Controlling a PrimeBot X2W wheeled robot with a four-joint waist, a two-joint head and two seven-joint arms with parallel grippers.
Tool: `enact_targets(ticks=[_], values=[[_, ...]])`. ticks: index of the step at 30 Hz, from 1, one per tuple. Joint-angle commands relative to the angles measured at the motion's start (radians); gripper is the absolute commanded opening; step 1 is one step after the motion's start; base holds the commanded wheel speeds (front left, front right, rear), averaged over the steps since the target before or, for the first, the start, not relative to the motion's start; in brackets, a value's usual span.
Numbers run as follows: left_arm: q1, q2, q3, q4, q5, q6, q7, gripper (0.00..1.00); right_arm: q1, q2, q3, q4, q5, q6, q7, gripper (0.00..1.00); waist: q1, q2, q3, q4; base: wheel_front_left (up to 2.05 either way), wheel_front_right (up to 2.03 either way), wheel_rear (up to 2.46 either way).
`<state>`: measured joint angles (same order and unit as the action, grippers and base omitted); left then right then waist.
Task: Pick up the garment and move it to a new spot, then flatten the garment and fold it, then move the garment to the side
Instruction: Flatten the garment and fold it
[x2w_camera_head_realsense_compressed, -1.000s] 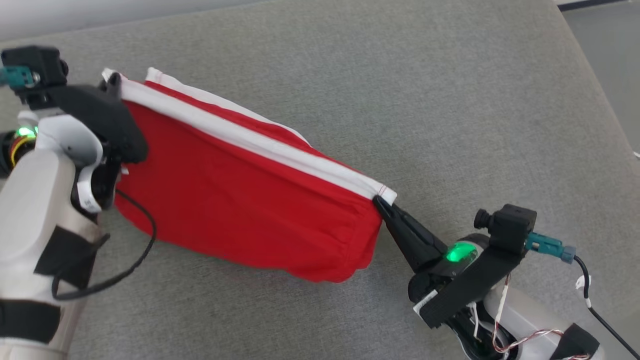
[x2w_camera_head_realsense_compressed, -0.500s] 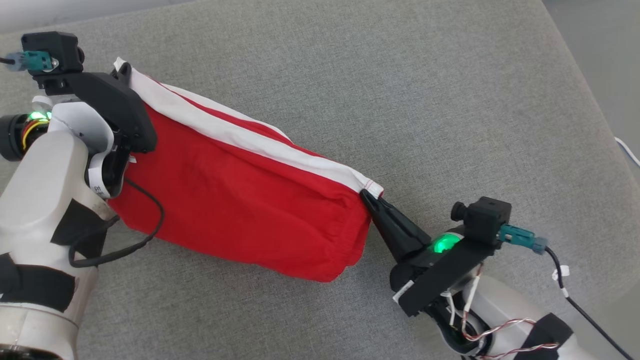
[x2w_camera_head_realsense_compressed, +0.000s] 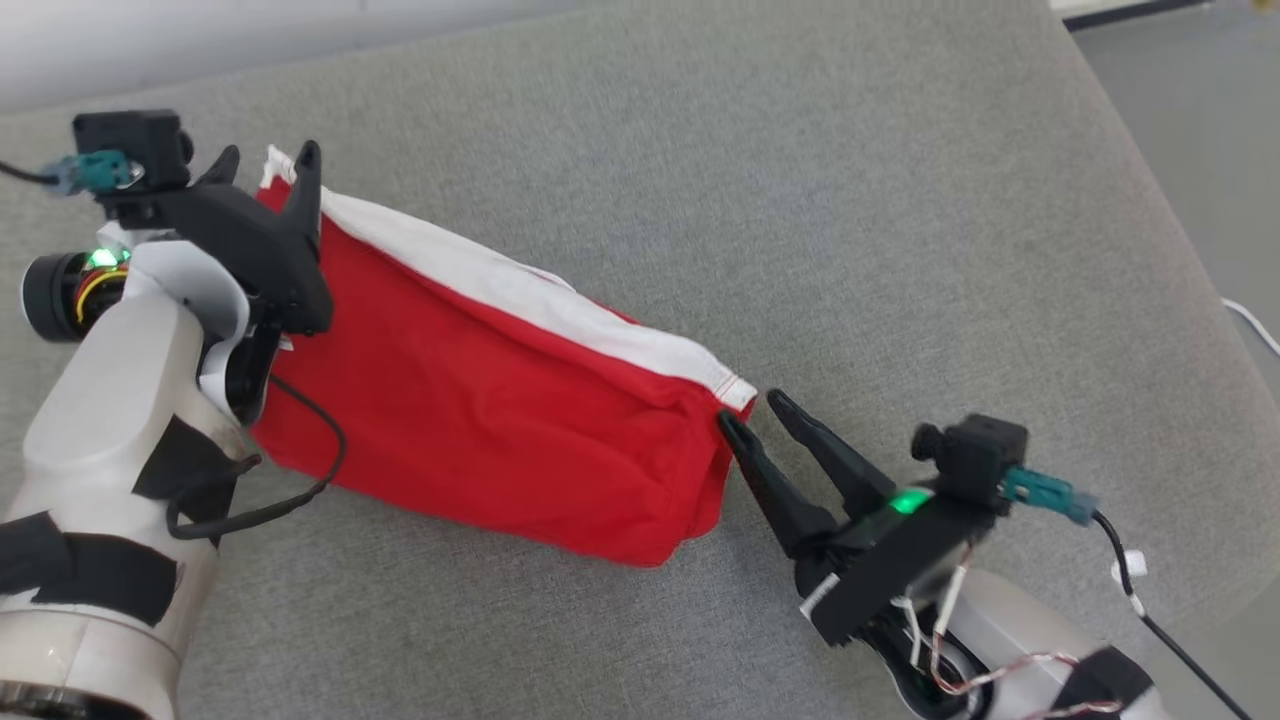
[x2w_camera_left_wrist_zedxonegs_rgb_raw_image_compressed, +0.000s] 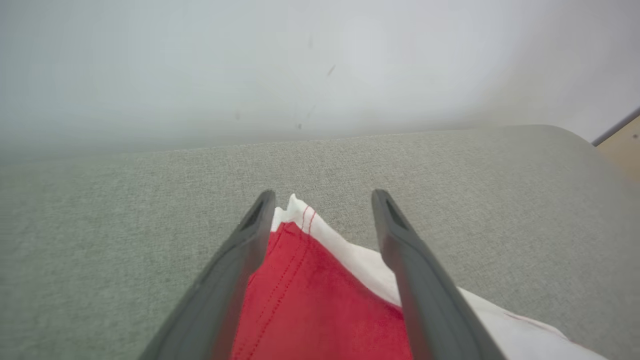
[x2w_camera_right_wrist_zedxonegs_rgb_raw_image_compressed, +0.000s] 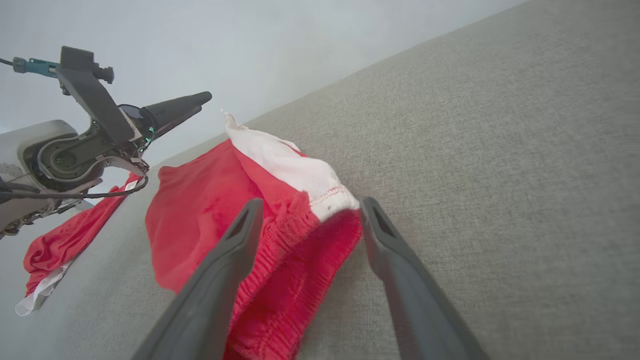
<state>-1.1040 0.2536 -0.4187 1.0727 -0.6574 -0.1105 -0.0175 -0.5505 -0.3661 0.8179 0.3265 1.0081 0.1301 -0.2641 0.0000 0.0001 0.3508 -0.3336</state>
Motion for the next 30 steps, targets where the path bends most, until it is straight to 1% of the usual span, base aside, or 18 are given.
enact_targets(ticks=[1, 4, 7, 10, 12, 14, 16, 18, 21, 24, 27, 30], values=[[0.033, 0.000, 0.017, 0.007, -0.025, -0.009, -0.034, 1.00, 0.036, -0.015, -0.017, -0.014, 0.009, 0.001, -0.001, 1.00, 0.0000, -0.0001, -0.049, 0.014, 0.00, 0.00, 0.00], [0.056, -0.002, 0.024, 0.005, -0.046, -0.013, -0.066, 1.00, 0.070, -0.030, -0.051, -0.025, 0.008, 0.001, -0.001, 1.00, 0.0000, -0.0001, -0.072, 0.020, 0.00, 0.00, 0.00], [0.100, -0.003, 0.029, -0.013, -0.060, -0.018, -0.121, 1.00, 0.125, -0.039, -0.118, -0.050, -0.005, 0.001, -0.001, 1.00, 0.0000, -0.0001, -0.103, 0.033, 0.00, 0.00, 0.00], [0.150, 0.008, 0.014, -0.040, -0.051, -0.021, -0.180, 1.00, 0.186, -0.043, -0.206, -0.075, -0.074, 0.001, -0.001, 1.00, 0.0000, -0.0001, -0.127, 0.047, 0.00, 0.00, 0.00], [0.181, 0.011, 0.018, -0.060, -0.057, -0.019, -0.209, 1.00, 0.236, -0.019, -0.253, -0.077, -0.109, 0.001, -0.001, 1.00, 0.0000, -0.0001, -0.139, 0.055, 0.00, 0.00, 0.00], [0.207, 0.018, 0.011, -0.089, -0.037, -0.019, -0.230, 1.00, 0.262, -0.006, -0.299, -0.083, -0.165, 0.001, -0.001, 1.00, 0.0000, -0.0001, -0.146, 0.062, 0.00, 0.00, 0.00], [0.236, 0.020, 0.010, -0.116, -0.025, -0.009, -0.241, 1.00, 0.298, 0.026, -0.349, -0.091, -0.205, 0.001, -0.001, 1.00, 0.0000, -0.0001, -0.151, 0.071, 0.00, 0.00, 0.00], [0.265, 0.021, 0.008, -0.144, -0.006, 0.005, -0.246, 1.00, 0.333, 0.051, -0.404, -0.105, -0.272, 0.001, -0.001, 1.00, 0.0000, -0.0001, -0.154, 0.079, 0.00, 0.00, 0.00], [0.301, 0.028, -0.009, -0.174, 0.040, 0.024, -0.248, 1.00, 0.391, 0.124, -0.496, -0.129, -0.331, 0.001, -0.001, 1.00, 0.0000, -0.0001, -0.156, 0.089, 0.00, 0.00, 0.00], [0.332, 0.032, -0.023, -0.191, 0.080, 0.041, -0.248, 1.00, 0.436, 0.168, -0.568, -0.160, -0.443, 0.001, -0.001, 1.00, 0.0000, -0.0001, -0.153, 0.092, 0.00, 0.00, 0.00], [0.348, 0.043, -0.032, -0.179, 0.101, 0.050, -0.247, 1.00, 0.481, 0.228, -0.612, -0.191, -0.548, 0.001, -0.001, 1.00, 0.0000, -0.0001, -0.147, 0.085, 0.00, 0.00, 0.00], [0.352, 0.041, -0.028, -0.155, 0.100, 0.051, -0.247, 1.00, 0.506, 0.266, -0.637, -0.206, -0.592, 0.001, -0.001, 1.00, 0.0000, -0.0001, -0.140, 0.069, 0.00, 0.00, 0.00]])
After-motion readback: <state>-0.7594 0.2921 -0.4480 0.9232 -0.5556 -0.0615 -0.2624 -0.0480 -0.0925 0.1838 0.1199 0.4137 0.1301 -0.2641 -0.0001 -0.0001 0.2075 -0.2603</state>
